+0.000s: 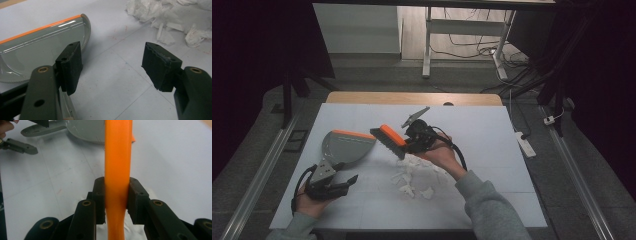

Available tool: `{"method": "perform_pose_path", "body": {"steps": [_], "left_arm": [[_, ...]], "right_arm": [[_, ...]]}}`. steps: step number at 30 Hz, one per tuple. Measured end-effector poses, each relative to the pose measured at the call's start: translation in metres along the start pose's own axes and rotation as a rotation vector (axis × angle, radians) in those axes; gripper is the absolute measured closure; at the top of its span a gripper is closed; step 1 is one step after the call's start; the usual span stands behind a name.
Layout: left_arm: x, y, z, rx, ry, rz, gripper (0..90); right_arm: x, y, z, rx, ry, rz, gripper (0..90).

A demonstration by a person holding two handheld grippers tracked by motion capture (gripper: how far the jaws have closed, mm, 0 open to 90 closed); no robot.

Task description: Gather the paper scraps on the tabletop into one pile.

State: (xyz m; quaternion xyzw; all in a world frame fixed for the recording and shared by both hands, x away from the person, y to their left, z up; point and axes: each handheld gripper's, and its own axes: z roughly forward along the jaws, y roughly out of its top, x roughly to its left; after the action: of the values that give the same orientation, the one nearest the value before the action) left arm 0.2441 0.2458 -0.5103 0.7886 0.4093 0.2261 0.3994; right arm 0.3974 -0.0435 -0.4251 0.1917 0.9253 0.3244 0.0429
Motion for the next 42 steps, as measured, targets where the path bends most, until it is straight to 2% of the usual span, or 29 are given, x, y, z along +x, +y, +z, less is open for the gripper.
{"method": "perform_pose_path", "body": {"steps": [2,3,6,9,10,11,13,16,18,20,23,28,31,34,38,42], "left_arm": [[0.0,0.0,0.0,0.001,0.001,0.002,32.9],[0.0,0.0,0.0,0.0,0.001,-0.002,32.9],[0.001,-0.001,0.0,0.001,-0.001,-0.001,32.9],[0.001,-0.001,0.0,-0.001,-0.003,-0.003,32.9],[0.001,-0.001,0.0,-0.002,-0.003,-0.001,32.9],[0.0,-0.001,0.0,-0.003,-0.004,0.0,33.0],[0.0,-0.001,0.0,-0.002,-0.006,0.003,33.1],[0.0,0.0,0.002,0.003,-0.008,0.004,33.1],[-0.001,0.0,0.002,0.004,-0.006,0.006,33.1],[-0.001,0.0,0.002,0.004,-0.004,0.007,33.1],[-0.001,0.0,0.002,0.004,-0.001,0.003,33.1],[0.0,-0.001,0.001,0.003,0.001,0.0,33.1],[0.001,-0.001,0.001,0.002,0.001,-0.003,33.1],[0.001,-0.001,0.001,0.004,0.0,-0.002,33.1],[0.001,-0.001,0.001,0.004,0.0,-0.002,33.1],[0.001,-0.001,0.001,0.008,0.001,-0.004,33.1]], "right_arm": [[0.001,-0.001,0.014,-0.013,0.018,0.033,70.5],[0.0,-0.002,0.023,-0.022,0.031,0.073,70.5],[-0.006,-0.005,0.041,-0.037,0.034,0.14,70.5],[-0.014,-0.01,0.051,-0.02,0.017,0.17,70.6],[-0.018,-0.013,0.051,-0.022,-0.002,0.188,70.6],[-0.026,-0.019,0.048,-0.017,-0.016,0.237,70.6],[-0.037,-0.03,0.04,-0.006,-0.036,0.282,70.6],[-0.045,-0.044,0.024,0.002,-0.067,0.312,70.6],[-0.046,-0.048,0.015,-0.002,-0.083,0.311,70.6],[-0.044,-0.048,0.005,-0.036,-0.066,0.293,70.6],[-0.034,-0.041,-0.012,-0.097,-0.053,0.254,70.6],[-0.017,-0.03,-0.03,-0.145,-0.023,0.209,70.6],[-0.006,-0.028,-0.036,-0.129,0.006,0.179,70.6],[0.004,-0.032,-0.035,-0.075,0.041,0.154,70.6],[0.016,-0.039,-0.032,-0.027,0.024,0.109,70.6],[0.022,-0.042,-0.03,-0.014,0.041,0.09,70.6]]}}
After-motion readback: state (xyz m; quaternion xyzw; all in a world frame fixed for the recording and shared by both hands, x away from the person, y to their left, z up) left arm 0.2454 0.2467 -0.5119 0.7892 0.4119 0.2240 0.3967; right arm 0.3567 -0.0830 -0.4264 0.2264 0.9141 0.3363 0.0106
